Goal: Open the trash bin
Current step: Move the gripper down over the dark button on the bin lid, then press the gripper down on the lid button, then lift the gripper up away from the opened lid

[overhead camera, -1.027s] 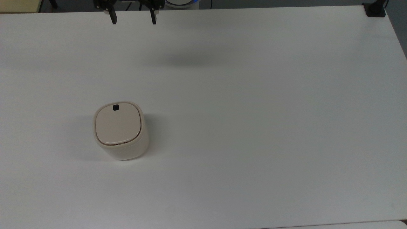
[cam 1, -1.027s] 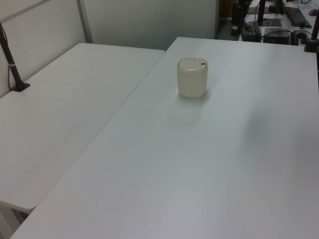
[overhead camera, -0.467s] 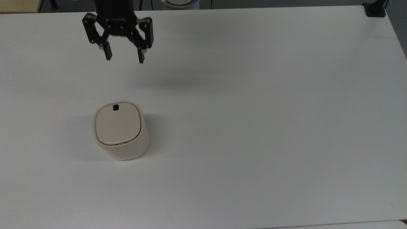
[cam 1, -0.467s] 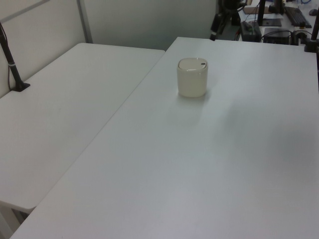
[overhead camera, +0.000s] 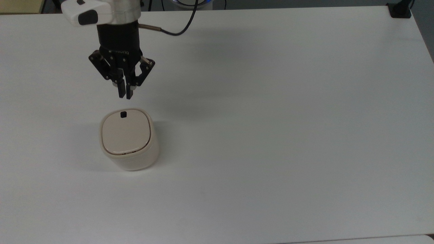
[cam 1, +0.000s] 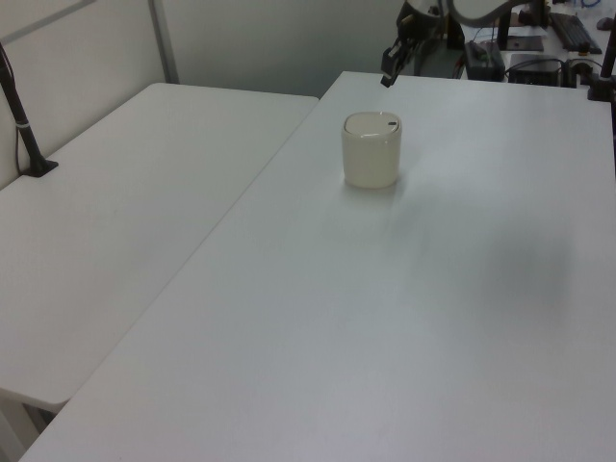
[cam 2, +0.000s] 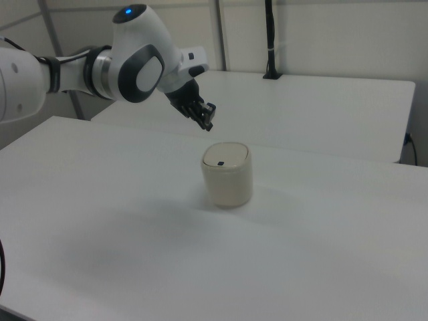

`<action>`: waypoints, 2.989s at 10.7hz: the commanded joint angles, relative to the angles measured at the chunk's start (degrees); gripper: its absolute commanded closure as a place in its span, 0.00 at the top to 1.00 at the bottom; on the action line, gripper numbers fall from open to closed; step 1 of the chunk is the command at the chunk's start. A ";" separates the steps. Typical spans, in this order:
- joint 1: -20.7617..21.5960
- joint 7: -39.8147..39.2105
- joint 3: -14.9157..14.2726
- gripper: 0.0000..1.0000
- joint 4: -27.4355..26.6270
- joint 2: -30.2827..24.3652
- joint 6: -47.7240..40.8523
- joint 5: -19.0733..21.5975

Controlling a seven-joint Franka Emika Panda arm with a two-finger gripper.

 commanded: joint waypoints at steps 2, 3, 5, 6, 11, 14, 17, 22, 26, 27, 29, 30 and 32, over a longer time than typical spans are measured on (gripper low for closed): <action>0.34 1.37 -0.23 0.13 -1.33 2.85 5.73 -5.40; 0.34 1.37 -0.23 0.14 -1.42 3.73 6.26 -7.15; 0.42 1.45 -0.23 0.14 -2.46 5.40 7.05 -11.81; 0.42 1.45 -0.23 0.14 -3.60 5.58 8.19 -13.31; 0.69 5.74 -0.23 0.14 -5.02 7.60 8.20 -24.55; 0.34 7.17 -0.23 0.12 -4.84 6.99 8.11 -24.93; -0.98 6.99 -0.14 0.07 -4.84 3.67 7.85 -18.65; -1.51 5.76 -0.23 0.10 -4.76 -3.10 1.45 -4.47; -1.42 4.62 -0.23 0.27 -4.58 -9.25 -11.35 2.04; -1.42 4.62 -0.14 0.41 -4.58 -10.57 -13.84 3.62; -1.42 4.62 -0.14 0.63 -4.58 -12.34 -19.55 5.39; -1.33 4.62 -0.05 0.79 -4.49 -13.39 -21.58 6.36; -1.25 4.62 0.38 1.00 -4.49 -15.15 -25.96 6.98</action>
